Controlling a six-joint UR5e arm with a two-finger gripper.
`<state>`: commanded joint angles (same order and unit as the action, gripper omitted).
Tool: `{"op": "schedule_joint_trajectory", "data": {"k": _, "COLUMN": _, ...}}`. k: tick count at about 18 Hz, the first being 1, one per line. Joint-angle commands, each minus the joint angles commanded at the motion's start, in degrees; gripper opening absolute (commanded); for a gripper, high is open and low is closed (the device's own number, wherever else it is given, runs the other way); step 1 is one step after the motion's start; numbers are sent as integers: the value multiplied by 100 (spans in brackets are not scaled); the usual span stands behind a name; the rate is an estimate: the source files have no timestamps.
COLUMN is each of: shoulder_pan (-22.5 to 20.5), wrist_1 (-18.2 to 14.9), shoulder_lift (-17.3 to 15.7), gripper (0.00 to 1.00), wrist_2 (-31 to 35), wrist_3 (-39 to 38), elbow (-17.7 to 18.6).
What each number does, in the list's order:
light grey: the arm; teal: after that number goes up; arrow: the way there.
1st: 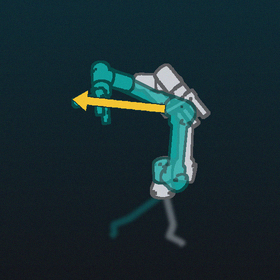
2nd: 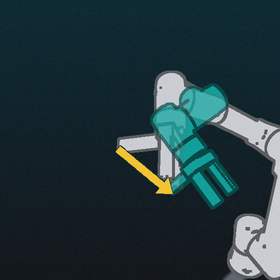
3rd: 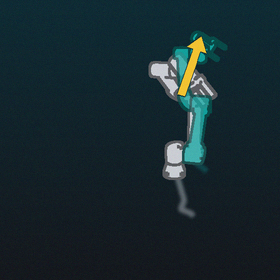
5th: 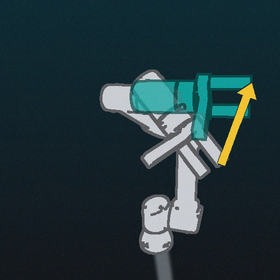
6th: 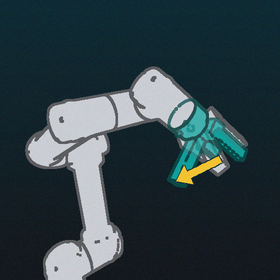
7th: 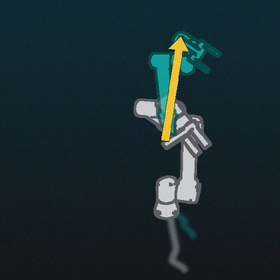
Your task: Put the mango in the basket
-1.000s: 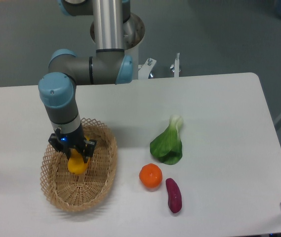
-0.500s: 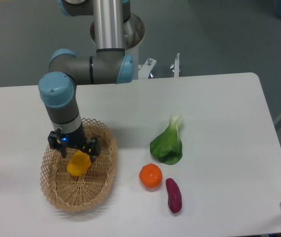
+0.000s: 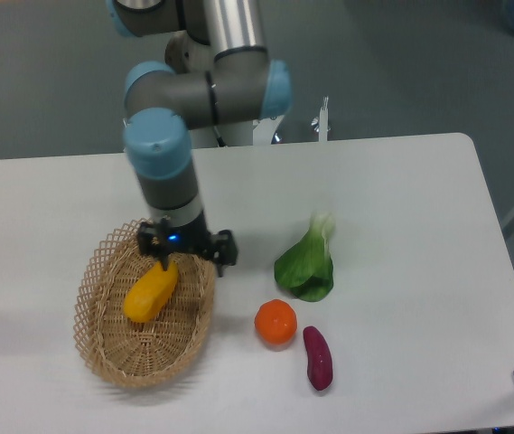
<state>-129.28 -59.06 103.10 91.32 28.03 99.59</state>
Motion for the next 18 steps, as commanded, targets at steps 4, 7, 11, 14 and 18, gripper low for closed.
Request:
{"op": "schedule_joint_trajectory", "data": {"k": 4, "shoulder_pan": -255, "wrist_1": -351, "shoulder_lift": -35, "gripper": 100, "wrist_2": -17, "wrist_3": 167, "elbow": -290}}
{"op": "schedule_joint_trajectory", "data": {"k": 7, "shoulder_pan": -413, "wrist_1": -361, "shoulder_lift": -35, "gripper": 100, "wrist_2": -53, "wrist_3": 317, "elbow": -422}}
{"op": "schedule_joint_trajectory", "data": {"k": 11, "shoulder_pan": -528, "wrist_1": -369, "shoulder_lift": -35, "gripper": 100, "wrist_2": -44, "wrist_3": 344, "elbow": -440}}
{"op": "schedule_joint_trajectory", "data": {"k": 14, "shoulder_pan": -607, "wrist_1": -369, "shoulder_lift": -35, "gripper": 100, "wrist_2": -53, "wrist_3": 352, "elbow": -449}}
{"op": "schedule_joint_trajectory", "data": {"k": 18, "shoulder_pan": -686, "wrist_1": -369, "shoulder_lift": -44, "gripper": 100, "wrist_2": -53, "wrist_3": 484, "elbow": -458}}
